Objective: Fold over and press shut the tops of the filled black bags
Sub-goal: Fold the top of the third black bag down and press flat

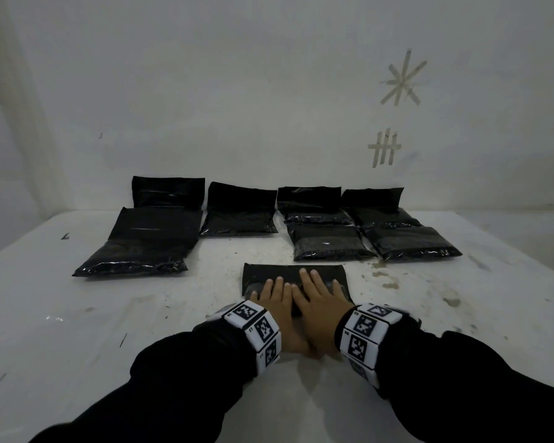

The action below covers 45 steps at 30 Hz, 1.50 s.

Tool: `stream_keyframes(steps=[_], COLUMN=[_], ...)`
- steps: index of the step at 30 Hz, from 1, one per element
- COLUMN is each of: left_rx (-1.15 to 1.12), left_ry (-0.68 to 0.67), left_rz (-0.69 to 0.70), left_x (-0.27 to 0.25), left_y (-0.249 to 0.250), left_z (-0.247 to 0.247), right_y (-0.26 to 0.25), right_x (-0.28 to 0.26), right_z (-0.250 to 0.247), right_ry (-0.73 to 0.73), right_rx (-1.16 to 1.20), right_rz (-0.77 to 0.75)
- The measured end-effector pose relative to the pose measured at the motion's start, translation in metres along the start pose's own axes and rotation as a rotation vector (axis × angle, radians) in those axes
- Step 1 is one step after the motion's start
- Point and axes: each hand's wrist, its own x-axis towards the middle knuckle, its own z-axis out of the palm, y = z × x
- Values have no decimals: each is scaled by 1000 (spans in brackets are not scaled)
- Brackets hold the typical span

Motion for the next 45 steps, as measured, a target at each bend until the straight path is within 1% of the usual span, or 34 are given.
stream_keyframes(steps=[4, 6, 9, 12, 15, 18, 20, 23, 26, 28, 30, 32, 36, 39, 41, 45], left_rx=[-21, -23, 0, 53, 11, -25, -54, -23, 5, 55, 145, 167, 56, 32, 41, 14], left_ry=[9, 8, 5, 12, -14, -13, -16, -39, -51, -17, 46, 62, -28, -107, -117, -148], left_rz=[-2, -4, -2, -31, -48, -32, -25, -25, -47, -40, -29, -43, -80, -81, -86, -116], left_x=[1, 0, -2, -4, -4, -5, -6, -8, -10, -11, -12, -12, -14, -17, -19, -22], left_y=[-2, -3, -3, -3, -5, -7, -11, -13, -14, -18, -21, -20, -18, -20, -20, -20], left_z=[1, 1, 0, 0, 2, -1, -6, -9, -10, -12, -13, -12, -9, -8, -9, -11], right_y=[8, 11, 14, 15, 17, 20, 21, 20, 19, 20, 22, 24, 29, 32, 31, 29], right_x=[1, -1, -3, -4, -5, -6, -6, -5, -6, -6, -6, -6, -9, -13, -14, -15], right_z=[0, -1, -3, -4, -8, -12, -12, -11, -9, -7, -7, -9, -10, -10, -9, -8], right_ry=[-61, -67, -68, -82, -93, -100, -104, -97, -40, 11, 15, 7, -5, -81, -125, -159], right_rx=[87, 137, 128, 101, 131, 177, 142, 69, -50, -113, -85, -15, 116, 80, 56, 69], right_rz=[-18, -29, -36, -38, -47, -52, -44, -11, 33, 39, 30, 14, 9, 30, 40, 45])
